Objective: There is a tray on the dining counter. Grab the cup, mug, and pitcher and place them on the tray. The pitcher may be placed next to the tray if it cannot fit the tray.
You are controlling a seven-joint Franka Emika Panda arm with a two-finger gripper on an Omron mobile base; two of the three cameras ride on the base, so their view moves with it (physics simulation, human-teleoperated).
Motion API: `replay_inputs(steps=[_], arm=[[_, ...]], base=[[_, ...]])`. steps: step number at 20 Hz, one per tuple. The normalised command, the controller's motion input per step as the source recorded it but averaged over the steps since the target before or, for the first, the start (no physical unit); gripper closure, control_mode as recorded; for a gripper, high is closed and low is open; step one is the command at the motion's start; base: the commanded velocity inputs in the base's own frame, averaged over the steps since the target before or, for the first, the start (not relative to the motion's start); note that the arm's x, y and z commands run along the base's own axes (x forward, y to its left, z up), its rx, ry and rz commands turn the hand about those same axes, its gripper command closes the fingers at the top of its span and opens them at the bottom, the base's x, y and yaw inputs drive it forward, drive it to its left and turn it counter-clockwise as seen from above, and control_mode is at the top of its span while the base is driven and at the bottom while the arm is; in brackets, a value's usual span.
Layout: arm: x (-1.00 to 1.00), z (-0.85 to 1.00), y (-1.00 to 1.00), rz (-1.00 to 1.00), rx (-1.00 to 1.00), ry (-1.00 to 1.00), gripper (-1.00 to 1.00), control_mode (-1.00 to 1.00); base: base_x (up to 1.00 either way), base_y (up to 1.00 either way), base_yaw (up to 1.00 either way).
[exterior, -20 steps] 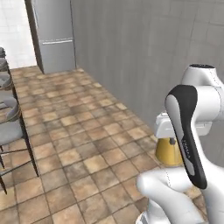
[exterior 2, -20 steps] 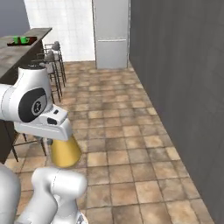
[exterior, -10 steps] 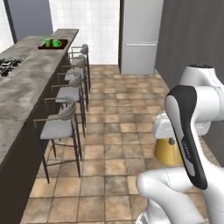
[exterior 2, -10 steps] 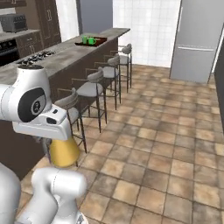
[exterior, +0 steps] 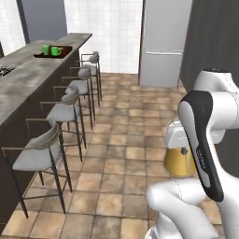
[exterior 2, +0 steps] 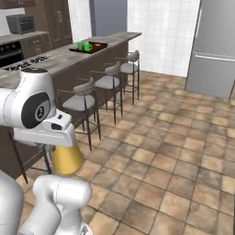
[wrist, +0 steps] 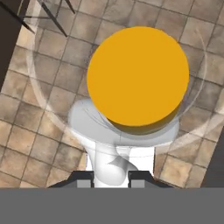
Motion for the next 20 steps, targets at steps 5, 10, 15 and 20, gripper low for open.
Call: replay_inputs(steps=[5, 10, 15, 20], arm=[[0.0, 0.0, 0.0, 0.0, 0.0, 0.0, 1.0, 1.0], [0.0, 0.0, 0.0, 0.0, 0.0, 0.0, 1.0, 1.0], [0.0, 0.0, 0.0, 0.0, 0.0, 0.0, 1.0, 1.0], [0.0, 0.0, 0.0, 0.0, 0.0, 0.0, 1.0, 1.0]], base=[[1.0, -0.91, 0.21], [1.0, -0.89, 0.22], [1.0, -0.83, 0.29], [0.85, -0.6, 0.41]])
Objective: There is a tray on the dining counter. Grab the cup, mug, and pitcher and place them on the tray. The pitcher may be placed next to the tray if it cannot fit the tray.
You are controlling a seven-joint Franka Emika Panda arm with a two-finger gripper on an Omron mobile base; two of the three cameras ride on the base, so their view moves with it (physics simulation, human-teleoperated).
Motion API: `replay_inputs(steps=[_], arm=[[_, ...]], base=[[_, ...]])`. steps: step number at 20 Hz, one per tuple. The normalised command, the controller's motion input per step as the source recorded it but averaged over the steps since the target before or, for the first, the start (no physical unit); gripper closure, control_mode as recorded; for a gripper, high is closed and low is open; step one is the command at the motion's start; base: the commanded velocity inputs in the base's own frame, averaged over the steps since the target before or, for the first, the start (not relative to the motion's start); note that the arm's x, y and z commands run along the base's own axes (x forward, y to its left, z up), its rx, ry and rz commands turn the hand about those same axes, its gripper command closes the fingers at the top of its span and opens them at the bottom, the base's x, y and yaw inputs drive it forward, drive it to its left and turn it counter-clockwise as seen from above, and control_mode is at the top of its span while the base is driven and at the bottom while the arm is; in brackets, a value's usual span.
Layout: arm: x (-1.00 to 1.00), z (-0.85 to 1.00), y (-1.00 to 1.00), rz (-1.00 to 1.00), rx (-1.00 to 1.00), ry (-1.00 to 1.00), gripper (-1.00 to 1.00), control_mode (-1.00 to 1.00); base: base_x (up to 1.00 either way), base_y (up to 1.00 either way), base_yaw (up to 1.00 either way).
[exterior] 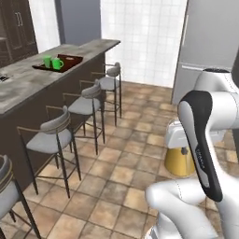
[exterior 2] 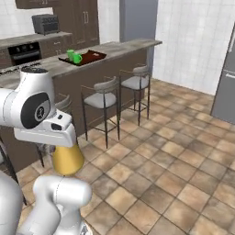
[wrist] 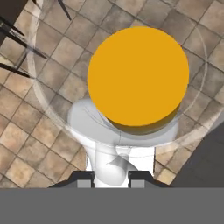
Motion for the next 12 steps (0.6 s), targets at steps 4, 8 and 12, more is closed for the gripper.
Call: replay_inputs(steps=[4, 8, 12], arm=[[0.0, 0.0, 0.0, 0.0, 0.0, 0.0, 1.0, 1.0], [0.0, 0.0, 0.0, 0.0, 0.0, 0.0, 1.0, 1.0], [0.0, 0.0, 0.0, 0.0, 0.0, 0.0, 1.0, 1.0]], base=[[0.65, -0.56, 0.46], [0.53, -0.6, 0.5], [0.45, -0.57, 0.53]])
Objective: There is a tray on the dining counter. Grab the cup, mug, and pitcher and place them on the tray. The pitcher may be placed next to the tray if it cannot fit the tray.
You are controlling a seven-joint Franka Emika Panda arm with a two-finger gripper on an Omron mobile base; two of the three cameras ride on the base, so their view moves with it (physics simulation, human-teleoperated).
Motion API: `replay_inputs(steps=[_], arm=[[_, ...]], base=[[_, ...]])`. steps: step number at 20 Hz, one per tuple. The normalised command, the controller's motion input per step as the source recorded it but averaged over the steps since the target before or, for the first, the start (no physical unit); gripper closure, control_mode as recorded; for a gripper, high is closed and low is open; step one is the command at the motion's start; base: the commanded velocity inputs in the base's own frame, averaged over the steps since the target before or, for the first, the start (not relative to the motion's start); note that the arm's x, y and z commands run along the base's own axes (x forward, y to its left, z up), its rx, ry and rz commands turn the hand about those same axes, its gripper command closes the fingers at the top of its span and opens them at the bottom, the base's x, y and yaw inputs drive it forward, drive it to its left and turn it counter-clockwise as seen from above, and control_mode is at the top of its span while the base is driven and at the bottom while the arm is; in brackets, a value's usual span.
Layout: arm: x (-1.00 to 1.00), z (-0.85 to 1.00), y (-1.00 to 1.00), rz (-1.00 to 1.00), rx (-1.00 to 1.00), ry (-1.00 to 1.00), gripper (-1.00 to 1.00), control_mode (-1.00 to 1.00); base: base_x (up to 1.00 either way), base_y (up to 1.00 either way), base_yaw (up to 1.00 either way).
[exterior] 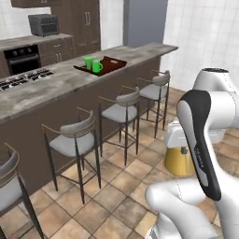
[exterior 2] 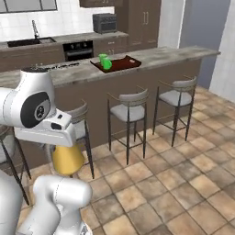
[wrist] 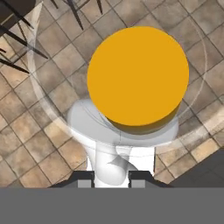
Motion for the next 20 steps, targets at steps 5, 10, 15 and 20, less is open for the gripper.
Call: replay_inputs(steps=[5, 10, 15, 20], arm=[[0.0, 0.0, 0.0, 0.0, 0.0, 0.0, 1.0, 1.0], [0.0, 0.0, 0.0, 0.0, 0.0, 0.0, 1.0, 1.0], [0.0, 0.0, 0.0, 0.0, 0.0, 0.0, 1.0, 1.0], [0.0, 0.0, 0.0, 0.0, 0.0, 0.0, 1.0, 1.0]], base=[[0.33, -0.61, 0.55], [0.23, -0.63, 0.56], [0.26, -0.67, 0.53], [0.41, -0.64, 0.47]])
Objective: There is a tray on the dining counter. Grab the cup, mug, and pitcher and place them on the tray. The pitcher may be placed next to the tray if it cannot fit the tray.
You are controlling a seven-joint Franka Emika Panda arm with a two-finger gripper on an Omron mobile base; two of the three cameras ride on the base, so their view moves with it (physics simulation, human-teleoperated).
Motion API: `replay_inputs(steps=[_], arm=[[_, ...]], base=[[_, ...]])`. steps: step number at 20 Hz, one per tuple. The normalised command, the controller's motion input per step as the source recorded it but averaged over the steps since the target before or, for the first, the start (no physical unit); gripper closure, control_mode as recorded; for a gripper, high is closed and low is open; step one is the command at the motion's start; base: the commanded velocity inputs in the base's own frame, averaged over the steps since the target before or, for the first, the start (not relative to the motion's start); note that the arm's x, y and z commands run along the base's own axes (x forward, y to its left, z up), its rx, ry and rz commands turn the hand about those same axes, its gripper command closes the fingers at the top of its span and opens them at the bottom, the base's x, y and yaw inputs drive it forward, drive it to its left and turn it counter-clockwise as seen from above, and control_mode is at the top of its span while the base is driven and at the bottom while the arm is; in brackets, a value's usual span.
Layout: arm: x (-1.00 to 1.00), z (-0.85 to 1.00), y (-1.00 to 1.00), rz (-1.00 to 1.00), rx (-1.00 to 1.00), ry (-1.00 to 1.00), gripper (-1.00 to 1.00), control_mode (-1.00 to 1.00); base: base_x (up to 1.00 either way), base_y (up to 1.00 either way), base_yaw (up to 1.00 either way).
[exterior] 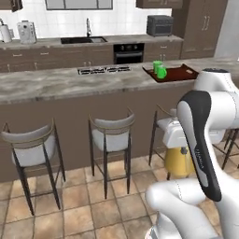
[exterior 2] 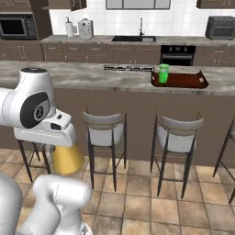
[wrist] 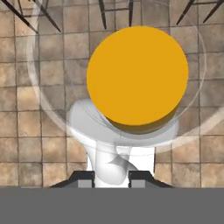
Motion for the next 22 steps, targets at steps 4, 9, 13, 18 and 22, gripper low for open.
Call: replay_inputs(steps=[4, 9, 13, 18, 22], arm=[[0.0, 0.0, 0.0, 0.0, 0.0, 0.0, 1.0, 1.0], [0.0, 0.0, 0.0, 0.0, 0.0, 0.0, 1.0, 1.0], [0.0, 0.0, 0.0, 0.0, 0.0, 0.0, 1.0, 1.0], [0.0, 0.0, 0.0, 0.0, 0.0, 0.0, 1.0, 1.0], [0.0, 0.0, 0.0, 0.0, 0.0, 0.0, 1.0, 1.0]], base=[[0.61, -0.62, 0.38], [0.53, -0.75, 0.16], [0.38, -0.84, 0.09], [0.47, -0.8, 0.09], [0.47, -0.81, 0.08]])
